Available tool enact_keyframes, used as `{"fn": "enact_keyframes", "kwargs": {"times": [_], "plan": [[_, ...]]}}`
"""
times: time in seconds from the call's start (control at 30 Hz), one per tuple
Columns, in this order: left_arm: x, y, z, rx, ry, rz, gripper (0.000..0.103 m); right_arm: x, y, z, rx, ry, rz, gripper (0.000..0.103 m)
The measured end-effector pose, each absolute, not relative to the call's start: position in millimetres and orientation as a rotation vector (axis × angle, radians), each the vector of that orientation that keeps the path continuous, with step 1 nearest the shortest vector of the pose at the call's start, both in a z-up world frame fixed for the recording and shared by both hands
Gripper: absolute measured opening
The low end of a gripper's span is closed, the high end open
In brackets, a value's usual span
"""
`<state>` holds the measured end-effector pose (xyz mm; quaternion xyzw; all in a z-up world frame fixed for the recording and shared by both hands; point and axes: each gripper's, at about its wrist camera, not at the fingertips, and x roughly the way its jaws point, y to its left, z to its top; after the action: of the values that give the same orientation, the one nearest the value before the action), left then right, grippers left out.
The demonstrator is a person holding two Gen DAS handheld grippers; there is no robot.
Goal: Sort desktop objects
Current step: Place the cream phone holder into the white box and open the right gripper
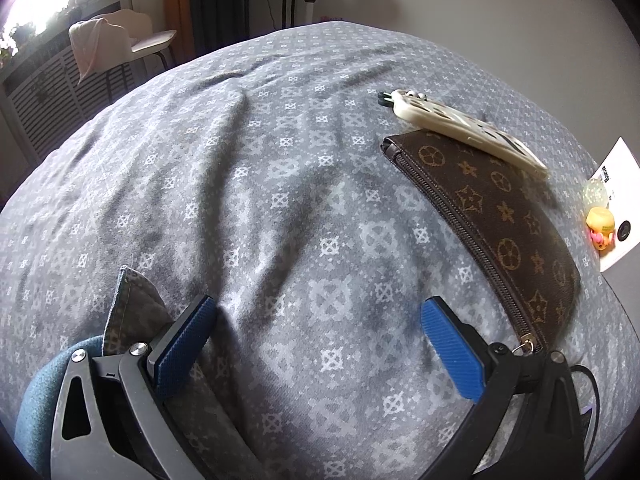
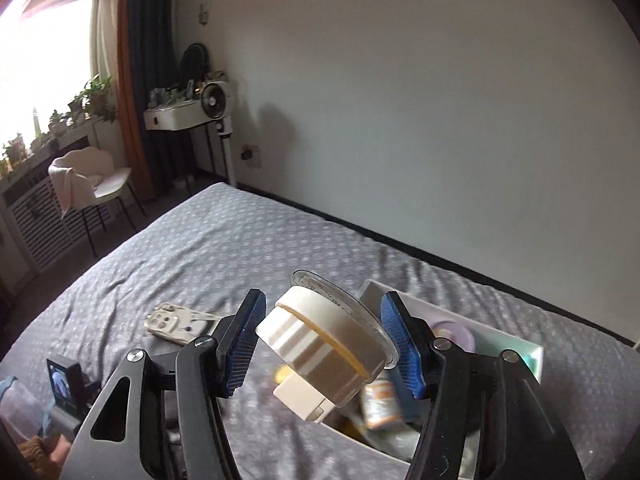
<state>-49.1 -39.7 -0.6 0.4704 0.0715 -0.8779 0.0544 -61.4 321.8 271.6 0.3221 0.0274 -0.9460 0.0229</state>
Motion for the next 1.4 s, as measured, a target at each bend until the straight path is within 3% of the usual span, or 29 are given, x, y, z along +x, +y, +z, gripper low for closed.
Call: {"fn": "enact_keyframes", "kwargs": {"times": [0.17,0.5,0.97,1.03,1.1,1.4], "plan": [[-47.8,-37.4,-1.5,1.419,0.199,-2.662,0.103,-32.3,399.9,266.8,1.062,0.052,-3.061,0.059],[-46.2,-32.9,-2.6,1.395,0.171,-2.651,0.103,-7.5,500.7,203.3,1.257,-0.107,-3.129,0.059],[-46.3,-31.6,-3.0,1.39,0.162,-2.649,0.103,-29.1,512.3,159.1,1.399,-0.168,-3.087,0.06],[-46.4,-31.6,-2.9,1.39,0.163,-2.65,0.103,-27.6,510.5,164.9,1.357,-0.176,-3.103,0.071],[-46.5,-31.7,-2.7,1.389,0.163,-2.65,0.103,-20.8,502.8,174.9,1.295,-0.113,-3.167,0.091],[-46.1,-31.5,-2.6,1.397,0.166,-2.65,0.103,58.3,412.8,222.5,0.88,0.186,-3.042,0.103]]}}
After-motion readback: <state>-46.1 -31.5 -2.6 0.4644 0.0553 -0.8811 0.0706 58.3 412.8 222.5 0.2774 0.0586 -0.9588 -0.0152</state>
